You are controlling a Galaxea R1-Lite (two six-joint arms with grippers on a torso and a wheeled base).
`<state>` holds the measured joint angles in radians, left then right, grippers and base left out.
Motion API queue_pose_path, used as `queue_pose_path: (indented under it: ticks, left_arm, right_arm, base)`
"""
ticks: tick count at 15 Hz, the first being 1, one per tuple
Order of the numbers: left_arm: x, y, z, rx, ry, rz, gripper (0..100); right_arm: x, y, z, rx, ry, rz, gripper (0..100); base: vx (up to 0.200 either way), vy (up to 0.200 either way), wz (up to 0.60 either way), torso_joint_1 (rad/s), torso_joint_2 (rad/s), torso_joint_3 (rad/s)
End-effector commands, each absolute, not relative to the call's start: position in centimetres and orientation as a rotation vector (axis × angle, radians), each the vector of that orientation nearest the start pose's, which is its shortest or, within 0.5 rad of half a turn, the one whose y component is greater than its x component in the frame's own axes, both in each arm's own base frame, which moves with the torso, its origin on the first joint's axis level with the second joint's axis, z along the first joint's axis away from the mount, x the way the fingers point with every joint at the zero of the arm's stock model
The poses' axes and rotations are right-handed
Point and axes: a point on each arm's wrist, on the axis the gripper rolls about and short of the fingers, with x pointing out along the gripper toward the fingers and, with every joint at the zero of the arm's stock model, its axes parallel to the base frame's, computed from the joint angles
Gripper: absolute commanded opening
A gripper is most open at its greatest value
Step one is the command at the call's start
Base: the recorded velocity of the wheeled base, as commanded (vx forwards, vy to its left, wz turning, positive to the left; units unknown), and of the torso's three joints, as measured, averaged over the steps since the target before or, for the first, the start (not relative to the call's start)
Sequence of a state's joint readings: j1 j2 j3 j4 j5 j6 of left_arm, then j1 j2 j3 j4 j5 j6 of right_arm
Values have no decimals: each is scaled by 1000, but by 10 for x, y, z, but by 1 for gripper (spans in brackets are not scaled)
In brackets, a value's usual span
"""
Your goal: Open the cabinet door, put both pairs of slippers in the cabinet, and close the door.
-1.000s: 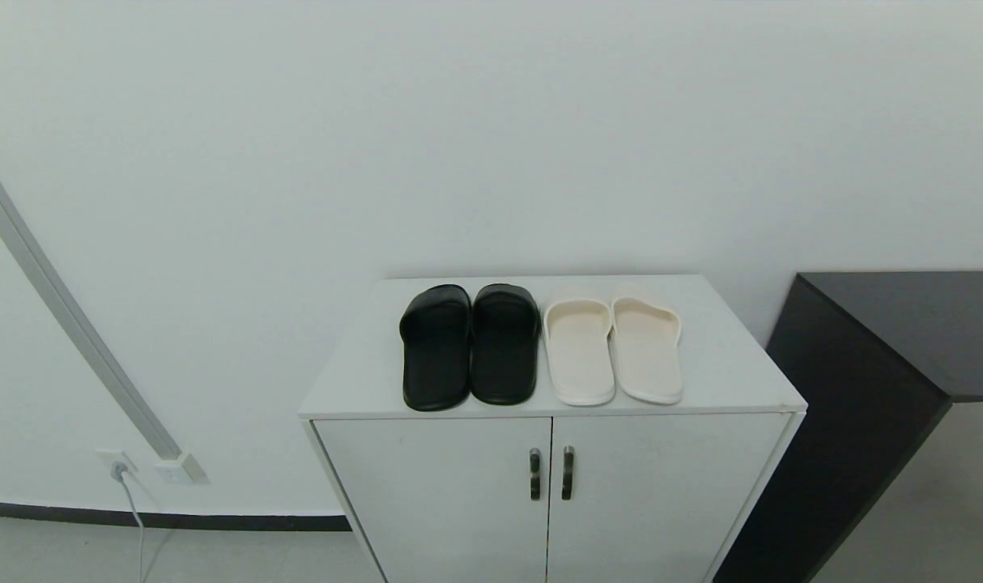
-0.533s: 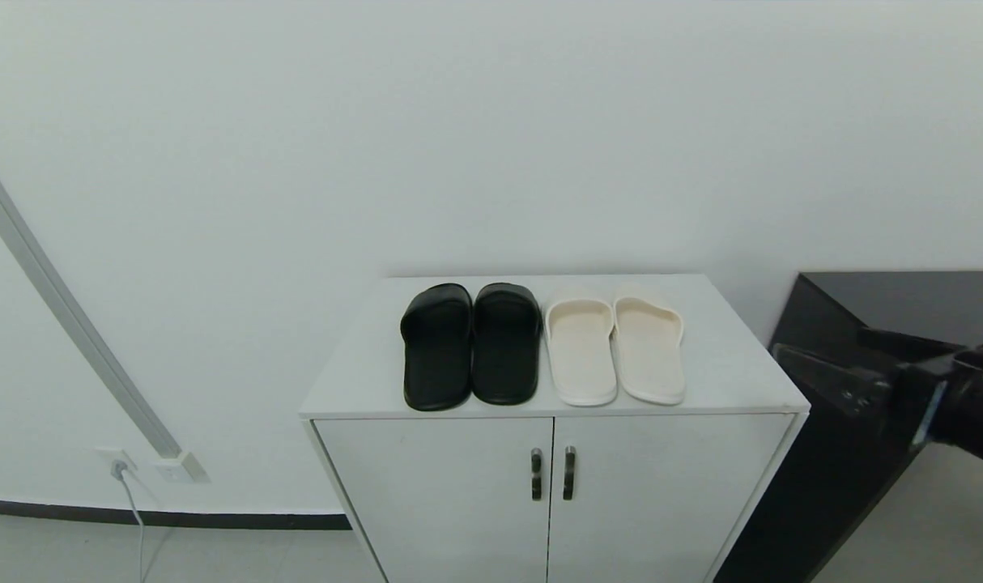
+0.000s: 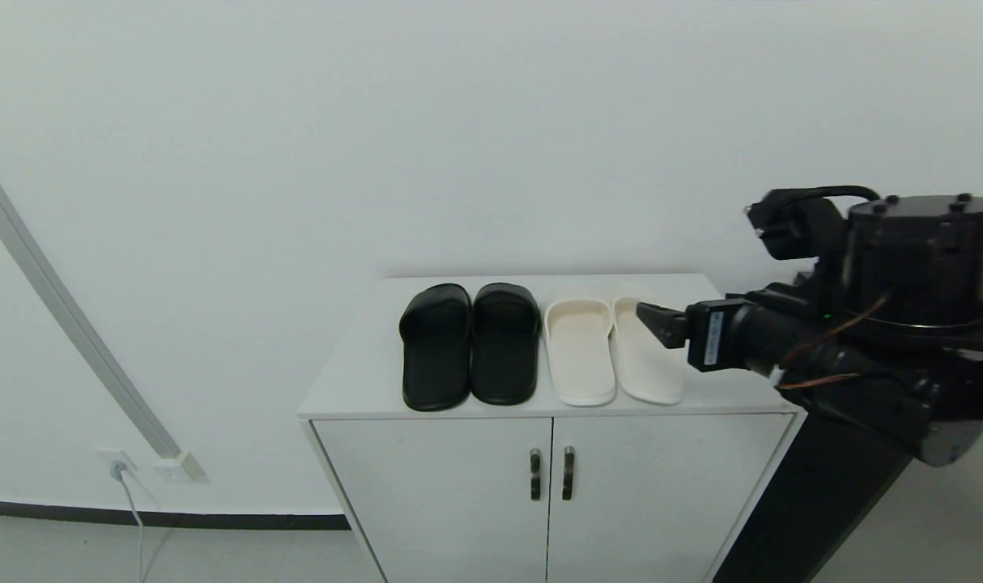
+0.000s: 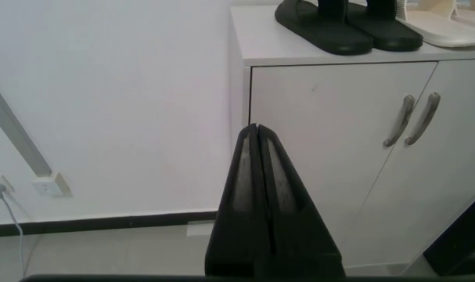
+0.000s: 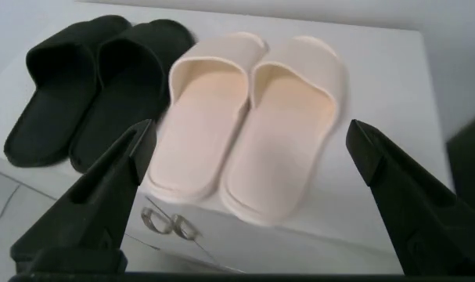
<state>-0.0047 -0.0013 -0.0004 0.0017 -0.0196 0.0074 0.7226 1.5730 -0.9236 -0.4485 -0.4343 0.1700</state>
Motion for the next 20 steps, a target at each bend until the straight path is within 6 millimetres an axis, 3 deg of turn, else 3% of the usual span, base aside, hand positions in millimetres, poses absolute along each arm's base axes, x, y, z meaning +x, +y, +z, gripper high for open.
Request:
queue_pose_path:
  ticks: [1,4,8,20]
  left_arm:
    - [-23,0,76,8,0,-23,0]
    - [-23,0,75,8,1,-25,0]
    - [-23,0,75,8,1,-25,0]
    - [-23,0,76,5,0,-23,0]
  right_arm:
    - [250,213,213,27,249,254,100]
    - [273,231,204,58,267,156,100]
    - [299,251,175,53,299,82,100]
    - [357,260,160,72,271,30,100]
  base:
    - [0,0,0,0,0,0]
    - [0,0,0,0,0,0]
    - [0,0,0,0,0,0]
    - [0,0,0,0,0,0]
